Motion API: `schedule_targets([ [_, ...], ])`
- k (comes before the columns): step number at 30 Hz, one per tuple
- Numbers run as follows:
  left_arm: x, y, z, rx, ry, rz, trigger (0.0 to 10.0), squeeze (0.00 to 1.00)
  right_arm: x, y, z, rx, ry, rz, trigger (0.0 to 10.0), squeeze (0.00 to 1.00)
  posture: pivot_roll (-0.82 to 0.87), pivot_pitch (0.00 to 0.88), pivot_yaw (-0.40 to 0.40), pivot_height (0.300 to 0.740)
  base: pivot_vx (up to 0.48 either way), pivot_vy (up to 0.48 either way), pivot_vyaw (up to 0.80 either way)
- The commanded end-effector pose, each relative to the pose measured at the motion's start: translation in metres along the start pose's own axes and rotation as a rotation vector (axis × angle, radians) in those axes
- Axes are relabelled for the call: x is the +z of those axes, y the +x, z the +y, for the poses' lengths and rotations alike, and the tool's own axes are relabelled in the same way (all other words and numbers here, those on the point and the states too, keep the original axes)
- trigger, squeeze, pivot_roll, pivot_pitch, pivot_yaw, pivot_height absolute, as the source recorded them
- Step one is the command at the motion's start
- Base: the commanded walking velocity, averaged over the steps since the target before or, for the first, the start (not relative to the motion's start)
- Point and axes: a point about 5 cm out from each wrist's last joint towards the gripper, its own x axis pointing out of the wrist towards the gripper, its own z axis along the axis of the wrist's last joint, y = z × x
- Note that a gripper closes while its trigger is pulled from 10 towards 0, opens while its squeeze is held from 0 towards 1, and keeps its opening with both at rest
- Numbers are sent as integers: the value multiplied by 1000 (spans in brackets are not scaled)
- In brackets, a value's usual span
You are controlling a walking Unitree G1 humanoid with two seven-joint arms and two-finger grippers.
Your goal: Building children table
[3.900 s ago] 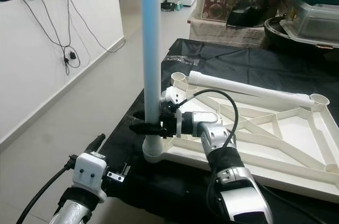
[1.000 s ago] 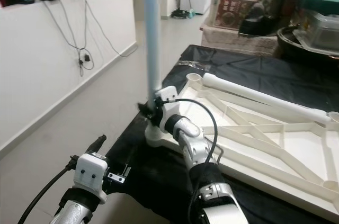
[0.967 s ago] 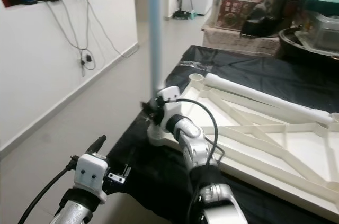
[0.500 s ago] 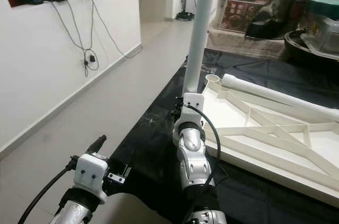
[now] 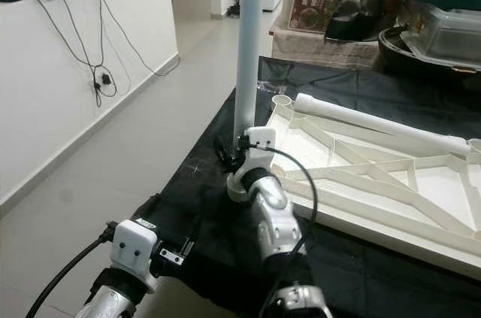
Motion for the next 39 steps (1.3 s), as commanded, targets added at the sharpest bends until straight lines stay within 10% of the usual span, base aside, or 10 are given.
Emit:
schedule_targets([
  [1,-1,-2,-3,-28,-14,4,10000,0,-1,4,9,302,46,67,10000,0,83,0,-27,740,0,0,0],
  [3,-1,-1,-3,-36,-18,5,10000,0,1,2,7,504,68,145,10000,0,83,0,-27,740,0,0,0],
  [16,-2,-3,-2,-35,-13,8,10000,0,3,1,17,885,74,277,10000,0,95,0,-28,740,0,0,0],
  [17,-2,-3,-2,-34,-11,9,10000,0,-1,0,22,921,68,295,8392,0,99,0,-29,740,0,0,0],
  [18,-3,-3,-2,-33,-9,9,10000,0,-5,-1,26,942,60,296,0,0,99,0,-29,740,0,0,0],
  [26,-3,-5,-2,-32,-6,13,10000,0,-15,1,30,849,80,281,0,0,95,0,-23,740,0,0,0],
  [33,-4,-4,-1,-23,-3,16,10000,0,-17,15,8,309,17,210,0,0,88,0,-22,740,0,0,0],
  [37,-3,-4,0,-21,-2,17,10000,0,-17,-8,-38,-431,-62,173,0,0,81,0,-21,740,0,0,0],
  [39,-3,-4,0,-21,-2,17,10000,0,-17,-15,-43,-534,-70,161,0,0,81,0,-21,740,0,0,0],
])
